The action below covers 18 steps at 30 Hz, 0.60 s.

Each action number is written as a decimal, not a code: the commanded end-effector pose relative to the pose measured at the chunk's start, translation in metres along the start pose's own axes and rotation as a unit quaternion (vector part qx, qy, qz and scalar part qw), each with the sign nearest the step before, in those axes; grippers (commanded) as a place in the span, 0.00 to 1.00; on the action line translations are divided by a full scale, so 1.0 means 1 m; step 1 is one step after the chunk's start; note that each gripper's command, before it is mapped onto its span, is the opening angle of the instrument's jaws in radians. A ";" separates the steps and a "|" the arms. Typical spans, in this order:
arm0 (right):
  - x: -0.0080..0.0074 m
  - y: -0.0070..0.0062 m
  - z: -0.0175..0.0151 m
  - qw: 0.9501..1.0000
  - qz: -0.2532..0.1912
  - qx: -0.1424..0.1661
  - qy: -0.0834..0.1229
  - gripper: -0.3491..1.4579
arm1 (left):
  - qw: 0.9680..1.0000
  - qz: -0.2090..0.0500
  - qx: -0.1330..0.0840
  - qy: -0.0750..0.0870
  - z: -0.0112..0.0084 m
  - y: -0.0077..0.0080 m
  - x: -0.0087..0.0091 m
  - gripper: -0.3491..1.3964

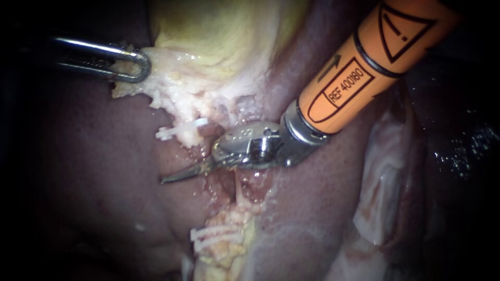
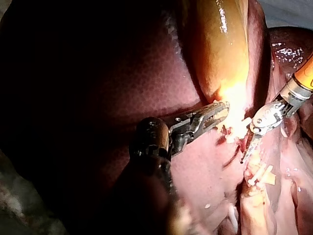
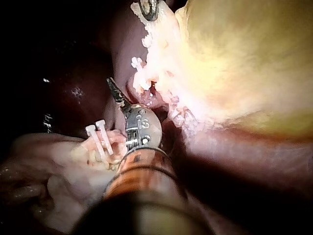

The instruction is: Go back from the cut left tube

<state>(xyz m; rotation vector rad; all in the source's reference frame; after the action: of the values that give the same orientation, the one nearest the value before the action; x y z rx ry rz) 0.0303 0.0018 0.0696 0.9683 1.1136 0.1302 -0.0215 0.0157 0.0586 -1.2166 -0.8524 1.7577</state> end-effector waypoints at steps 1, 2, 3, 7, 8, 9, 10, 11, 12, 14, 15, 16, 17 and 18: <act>0.0000 0.0000 0.0001 1.000 0.002 0.000 -0.001 0.09 | 1.000 0.000 0.000 0.000 0.0000 0.0000 0.0000 0.00; 0.0000 0.0000 0.0002 1.000 0.002 0.000 -0.001 0.35 | 1.000 0.000 0.000 0.000 0.0000 0.0000 0.0000 0.00; 0.0000 0.0001 0.0004 1.000 0.002 0.000 -0.001 0.58 | 1.000 0.000 0.000 0.000 0.0000 0.0000 0.0000 0.00; 0.0003 0.0004 0.0008 1.000 0.002 -0.001 0.003 0.89 | 1.000 0.000 -0.001 0.000 0.0000 -0.0001 0.0000 0.00; 0.0003 0.0004 0.0008 1.000 0.002 0.000 0.004 0.90 | 1.000 0.000 -0.001 0.000 0.0000 -0.0001 0.0000 0.00; 0.0003 0.0004 0.0008 1.000 0.002 0.000 0.004 0.91 | 1.000 0.000 -0.001 0.000 -0.0001 -0.0001 0.0000 0.00; 0.0003 0.0004 0.0008 1.000 0.002 0.000 0.004 0.91 | 1.000 0.000 -0.001 0.000 -0.0001 -0.0001 0.0000 0.00; 0.0003 0.0004 0.0007 1.000 0.001 0.000 0.004 0.92 | 1.000 0.000 -0.001 0.000 -0.0001 -0.0001 0.0000 0.00; 0.0003 0.0003 0.0007 1.000 0.001 0.000 0.004 0.92 | 1.000 0.000 -0.001 0.000 -0.0001 -0.0001 0.0000 0.00; 0.0002 0.0002 0.0006 1.000 0.001 0.001 0.004 0.93 | 1.000 0.000 -0.001 -0.001 -0.0001 -0.0002 0.0000 0.00; 0.0001 0.0001 0.0005 1.000 0.001 0.001 0.004 0.93 | 1.000 0.000 -0.001 -0.001 -0.0002 -0.0002 0.0000 0.00; -0.0001 -0.0001 0.0003 1.000 0.001 0.003 0.003 0.93 | 1.000 0.000 -0.001 -0.001 -0.0002 -0.0002 0.0000 0.00; -0.0003 -0.0004 -0.0001 1.000 0.000 0.004 0.003 0.93 | 1.000 0.000 -0.001 -0.001 -0.0002 -0.0002 0.0000 0.00; -0.0006 -0.0008 -0.0005 1.000 -0.001 -0.002 0.004 0.93 | 1.000 0.000 -0.001 -0.001 -0.0002 -0.0002 0.0000 0.00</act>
<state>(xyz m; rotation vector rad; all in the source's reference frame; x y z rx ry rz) 0.0288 0.0010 0.0694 0.9498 1.1206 0.1464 -0.0213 0.0157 0.0587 -1.2172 -0.8544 1.7588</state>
